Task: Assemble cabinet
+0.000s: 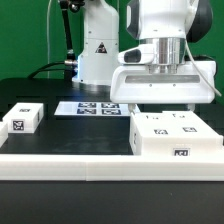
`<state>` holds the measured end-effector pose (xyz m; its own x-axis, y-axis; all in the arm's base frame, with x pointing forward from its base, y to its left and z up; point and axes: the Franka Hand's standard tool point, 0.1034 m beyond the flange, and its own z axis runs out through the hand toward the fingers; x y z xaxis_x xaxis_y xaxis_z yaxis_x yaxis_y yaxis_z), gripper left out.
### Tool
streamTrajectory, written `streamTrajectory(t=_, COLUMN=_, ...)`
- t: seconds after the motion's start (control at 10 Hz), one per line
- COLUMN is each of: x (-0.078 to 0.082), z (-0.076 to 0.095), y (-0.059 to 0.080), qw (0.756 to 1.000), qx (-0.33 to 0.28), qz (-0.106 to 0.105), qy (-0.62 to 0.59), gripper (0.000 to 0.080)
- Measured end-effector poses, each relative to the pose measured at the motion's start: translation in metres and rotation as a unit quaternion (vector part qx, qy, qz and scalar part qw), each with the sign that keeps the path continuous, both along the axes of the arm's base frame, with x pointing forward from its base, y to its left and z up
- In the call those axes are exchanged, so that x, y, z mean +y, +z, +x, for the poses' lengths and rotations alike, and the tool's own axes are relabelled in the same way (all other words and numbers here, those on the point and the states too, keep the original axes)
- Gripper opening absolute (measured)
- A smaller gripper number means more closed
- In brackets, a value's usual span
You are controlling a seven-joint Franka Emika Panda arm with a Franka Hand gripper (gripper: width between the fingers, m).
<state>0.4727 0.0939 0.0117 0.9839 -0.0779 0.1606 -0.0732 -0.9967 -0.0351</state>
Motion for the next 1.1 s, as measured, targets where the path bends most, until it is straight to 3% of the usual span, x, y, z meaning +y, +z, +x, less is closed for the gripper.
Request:
streamTrajectory(t=0.6, x=-0.005, z=0.001, y=-0.004, qw=1.0, qx=-0.002, qz=-0.005, qy=0.017, gripper=0.0797)
streamTrajectory(t=0.7, x=-0.012, z=0.004, y=-0.004, qw=1.0, qx=-0.004, qz=-0.008, qy=0.022, gripper=0.0797)
streamTrajectory(t=1.1, x=-0.012, z=0.022, y=-0.005, qw=1.0, qx=-0.013, qz=-0.006, qy=0.02, gripper=0.0797)
